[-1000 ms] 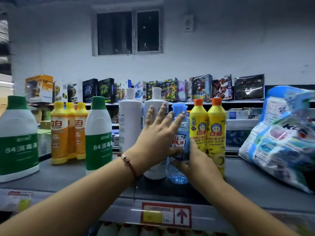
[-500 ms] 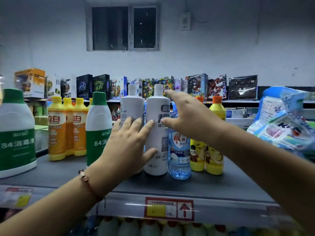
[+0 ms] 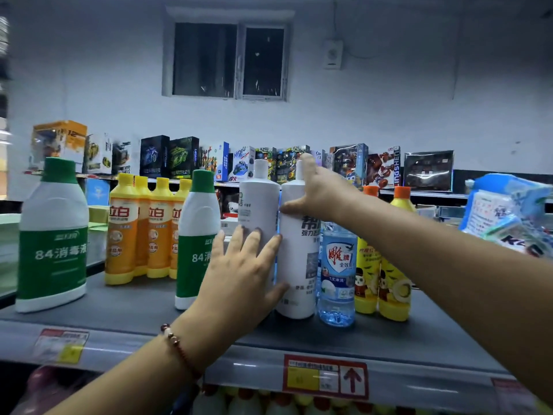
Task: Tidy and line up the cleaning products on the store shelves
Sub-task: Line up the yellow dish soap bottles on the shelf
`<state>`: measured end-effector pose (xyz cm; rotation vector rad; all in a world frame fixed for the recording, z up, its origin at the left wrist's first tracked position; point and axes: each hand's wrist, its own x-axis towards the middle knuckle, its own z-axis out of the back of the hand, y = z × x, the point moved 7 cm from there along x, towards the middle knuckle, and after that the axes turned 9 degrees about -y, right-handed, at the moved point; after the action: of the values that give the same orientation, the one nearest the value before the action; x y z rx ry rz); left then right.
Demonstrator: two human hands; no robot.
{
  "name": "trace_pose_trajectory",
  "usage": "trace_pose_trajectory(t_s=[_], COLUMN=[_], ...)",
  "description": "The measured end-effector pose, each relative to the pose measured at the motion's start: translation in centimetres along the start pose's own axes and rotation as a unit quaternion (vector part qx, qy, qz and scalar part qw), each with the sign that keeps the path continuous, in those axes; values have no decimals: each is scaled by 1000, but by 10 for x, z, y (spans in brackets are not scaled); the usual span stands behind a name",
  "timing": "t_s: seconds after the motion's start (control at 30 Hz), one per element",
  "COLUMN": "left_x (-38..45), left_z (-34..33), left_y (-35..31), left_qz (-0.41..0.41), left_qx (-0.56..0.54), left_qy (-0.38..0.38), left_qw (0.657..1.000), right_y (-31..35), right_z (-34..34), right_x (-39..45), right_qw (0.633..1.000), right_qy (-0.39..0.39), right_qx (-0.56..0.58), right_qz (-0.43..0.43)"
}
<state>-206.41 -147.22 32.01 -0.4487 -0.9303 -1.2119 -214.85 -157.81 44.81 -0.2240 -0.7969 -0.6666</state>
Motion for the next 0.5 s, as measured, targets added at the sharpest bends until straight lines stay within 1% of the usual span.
trace_pose_trajectory(t_s=[0.13,0.27,0.33,0.4,0.47,0.5], left_x=[-7,-13,-15,-16,-16,-15], left_z=[4,7,8,7,3,2], left_y=[6,5,1,-4,-14,-19], left_qz=[10,39,62,112,163,181], left_qx=[-41,-114,-176,-282,-401,-441], left_qy=[-34,-36,-30,-10,-9,-25], left_qw=[998,992,982,953,902,879], right_y=[12,27,34,39,41,40], right_z=[21,36,40,44,50,54], right_x=[-27,-61,-76,-89,-102,-108], right_qw=[997,981,972,965,956,950], right_qy=[-51,-112,-126,-143,-174,-195], right_qx=[47,138,177,192,210,224], right_qz=[43,79,91,104,103,99])
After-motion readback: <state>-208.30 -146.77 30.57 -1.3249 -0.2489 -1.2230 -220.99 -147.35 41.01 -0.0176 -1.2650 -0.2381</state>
